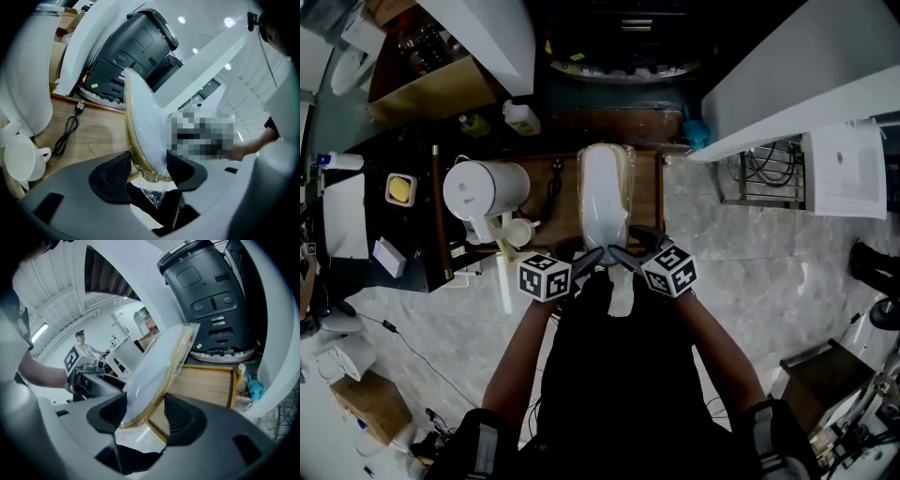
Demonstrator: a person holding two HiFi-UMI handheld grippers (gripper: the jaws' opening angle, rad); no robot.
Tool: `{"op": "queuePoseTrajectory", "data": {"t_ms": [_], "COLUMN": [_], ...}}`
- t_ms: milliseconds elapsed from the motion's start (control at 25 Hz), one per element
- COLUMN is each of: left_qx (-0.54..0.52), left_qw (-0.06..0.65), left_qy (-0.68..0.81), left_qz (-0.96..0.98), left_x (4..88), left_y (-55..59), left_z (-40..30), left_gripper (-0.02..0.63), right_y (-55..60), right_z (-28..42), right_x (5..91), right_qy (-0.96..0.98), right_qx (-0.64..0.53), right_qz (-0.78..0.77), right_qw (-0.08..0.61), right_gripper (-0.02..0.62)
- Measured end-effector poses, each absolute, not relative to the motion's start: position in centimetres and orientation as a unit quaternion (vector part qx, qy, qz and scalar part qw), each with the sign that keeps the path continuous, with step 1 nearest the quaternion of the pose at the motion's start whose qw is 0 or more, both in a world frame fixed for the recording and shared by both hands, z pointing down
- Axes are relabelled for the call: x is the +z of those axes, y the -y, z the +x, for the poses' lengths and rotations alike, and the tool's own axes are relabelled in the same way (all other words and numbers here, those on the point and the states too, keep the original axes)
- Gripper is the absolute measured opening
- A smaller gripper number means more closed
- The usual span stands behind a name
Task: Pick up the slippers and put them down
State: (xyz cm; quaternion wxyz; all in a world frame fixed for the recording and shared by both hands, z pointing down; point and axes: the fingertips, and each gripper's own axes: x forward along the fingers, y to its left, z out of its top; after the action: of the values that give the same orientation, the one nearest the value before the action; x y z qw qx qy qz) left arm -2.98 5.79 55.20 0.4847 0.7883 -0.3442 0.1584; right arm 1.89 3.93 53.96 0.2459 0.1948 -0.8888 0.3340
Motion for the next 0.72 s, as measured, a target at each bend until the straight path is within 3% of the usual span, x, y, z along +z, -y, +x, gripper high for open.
{"op": "queuePoseTrajectory", "data": {"t_ms": [720], "left_qx": [0.161], "left_qw": [0.437], "left_qy": [0.346], "left_qz": [0.815], "left_x": [50.7], "left_y": [-8.3], "left_z": [-3.5], "left_gripper": [0.241], "right_y": [-6.5], "right_z": [1.4], "right_x": [49.7], "right_qy": [0.903], "right_qx": [0.298], "right_qz": [0.212], "right_qw": [0.227], "right_gripper": [0.253]}}
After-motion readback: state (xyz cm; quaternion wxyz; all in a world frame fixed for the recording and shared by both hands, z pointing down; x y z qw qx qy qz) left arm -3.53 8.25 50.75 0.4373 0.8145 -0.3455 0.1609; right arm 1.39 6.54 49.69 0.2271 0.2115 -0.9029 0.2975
